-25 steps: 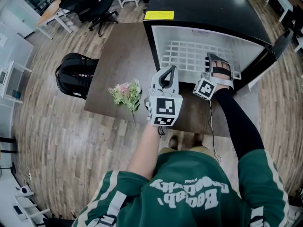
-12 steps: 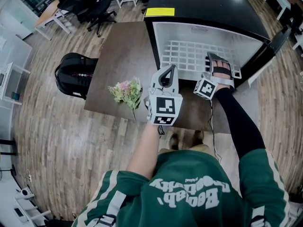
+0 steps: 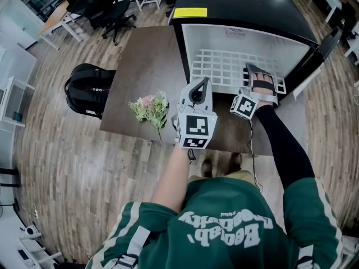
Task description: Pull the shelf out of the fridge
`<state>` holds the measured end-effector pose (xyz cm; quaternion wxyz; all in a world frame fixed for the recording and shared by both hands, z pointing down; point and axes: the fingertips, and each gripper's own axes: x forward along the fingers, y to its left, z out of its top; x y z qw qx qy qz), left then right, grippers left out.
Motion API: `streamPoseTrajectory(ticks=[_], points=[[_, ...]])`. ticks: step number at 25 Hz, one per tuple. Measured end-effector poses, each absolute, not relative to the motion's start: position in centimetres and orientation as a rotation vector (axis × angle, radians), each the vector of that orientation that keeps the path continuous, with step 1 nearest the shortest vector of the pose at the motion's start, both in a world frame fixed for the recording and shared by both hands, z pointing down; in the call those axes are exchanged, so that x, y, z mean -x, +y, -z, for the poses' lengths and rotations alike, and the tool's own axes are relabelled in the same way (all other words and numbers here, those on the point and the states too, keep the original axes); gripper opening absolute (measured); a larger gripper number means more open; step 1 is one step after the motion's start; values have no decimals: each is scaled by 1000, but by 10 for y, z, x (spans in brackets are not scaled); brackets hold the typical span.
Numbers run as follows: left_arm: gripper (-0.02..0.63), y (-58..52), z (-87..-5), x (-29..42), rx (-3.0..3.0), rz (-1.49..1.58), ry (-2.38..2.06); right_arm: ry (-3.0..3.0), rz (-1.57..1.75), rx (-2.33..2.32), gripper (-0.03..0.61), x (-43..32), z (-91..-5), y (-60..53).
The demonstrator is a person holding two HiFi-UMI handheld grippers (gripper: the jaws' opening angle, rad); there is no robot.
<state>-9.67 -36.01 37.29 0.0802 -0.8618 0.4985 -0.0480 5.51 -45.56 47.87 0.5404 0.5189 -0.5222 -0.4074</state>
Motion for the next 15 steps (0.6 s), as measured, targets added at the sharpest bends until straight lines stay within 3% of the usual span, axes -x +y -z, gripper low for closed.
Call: streamPoseTrajectory(ticks=[15], points=[[15,-363,-372,97,2580,145,1474,-1237,976,-1240,144,-56,-480,-452]])
